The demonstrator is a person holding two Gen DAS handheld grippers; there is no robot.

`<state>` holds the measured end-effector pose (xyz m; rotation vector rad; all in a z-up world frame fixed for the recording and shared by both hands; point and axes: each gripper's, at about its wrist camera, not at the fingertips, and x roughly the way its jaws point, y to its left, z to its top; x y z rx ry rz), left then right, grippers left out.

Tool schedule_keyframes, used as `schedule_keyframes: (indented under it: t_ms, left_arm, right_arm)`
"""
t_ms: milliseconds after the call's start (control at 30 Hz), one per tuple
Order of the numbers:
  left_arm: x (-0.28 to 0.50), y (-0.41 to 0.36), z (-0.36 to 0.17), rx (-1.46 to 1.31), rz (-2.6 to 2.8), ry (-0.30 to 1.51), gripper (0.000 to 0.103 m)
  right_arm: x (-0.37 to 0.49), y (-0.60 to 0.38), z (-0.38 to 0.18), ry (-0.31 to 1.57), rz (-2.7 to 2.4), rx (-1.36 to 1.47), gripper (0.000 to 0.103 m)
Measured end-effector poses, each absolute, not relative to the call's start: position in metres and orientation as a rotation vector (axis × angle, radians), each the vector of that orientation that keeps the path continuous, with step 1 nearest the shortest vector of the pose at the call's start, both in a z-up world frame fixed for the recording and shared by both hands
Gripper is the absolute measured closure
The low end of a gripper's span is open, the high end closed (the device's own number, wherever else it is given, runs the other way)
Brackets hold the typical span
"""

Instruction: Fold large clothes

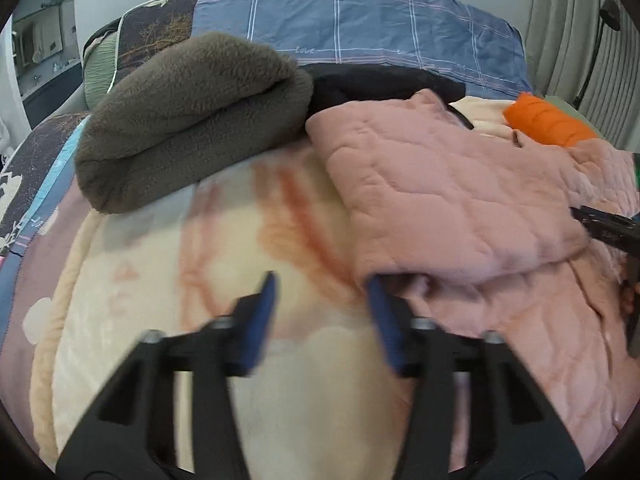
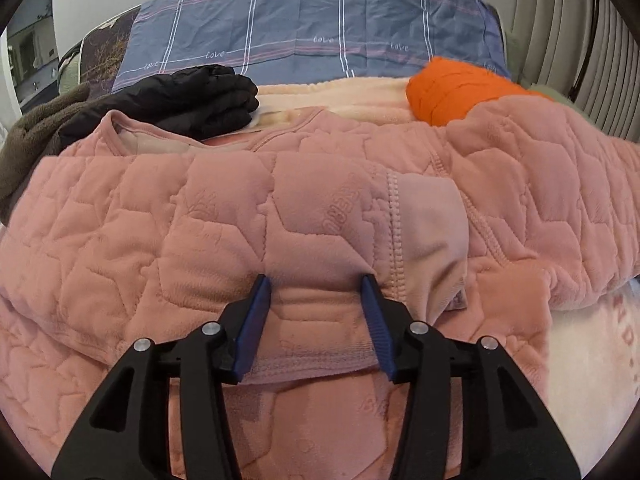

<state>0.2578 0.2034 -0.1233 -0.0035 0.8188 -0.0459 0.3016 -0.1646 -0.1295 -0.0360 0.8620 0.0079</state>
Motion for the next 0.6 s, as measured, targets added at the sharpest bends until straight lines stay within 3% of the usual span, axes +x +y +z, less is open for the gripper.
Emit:
schedule_keyframes:
  t_ms: [33, 200, 333, 467, 600]
  left_arm:
    - [0.249, 0.201, -0.113, 0.049, 0.073, 0.794, 0.086]
    - [0.218, 0.171, -0.044, -0.047, -0.077, 0.606, 0.087]
    - [0.241, 0.113, -0.029, 0.014, -0.234, 0.572, 0.079]
    - [0.292, 0.060, -0.049, 0.017, -0.284, 0.651, 0.079]
    - [0.351, 0.034, -0.129, -0.063, -0.223, 0.858, 0.079]
  right_arm:
    - [0.299, -0.166, -0.130, 0.850, 0.013, -0.026, 0.054]
    - [0.304, -0.172, -0.132, 0.843, 0.037, 0.013, 0.052]
    - [0.305, -0.175, -0.132, 0.835, 0.059, 0.042, 0.049]
    - [0.301, -0.187, -0.130, 0.818, 0.135, 0.140, 0.041]
    - [0.298, -0.191, -0.129, 0.804, 0.171, 0.190, 0.038]
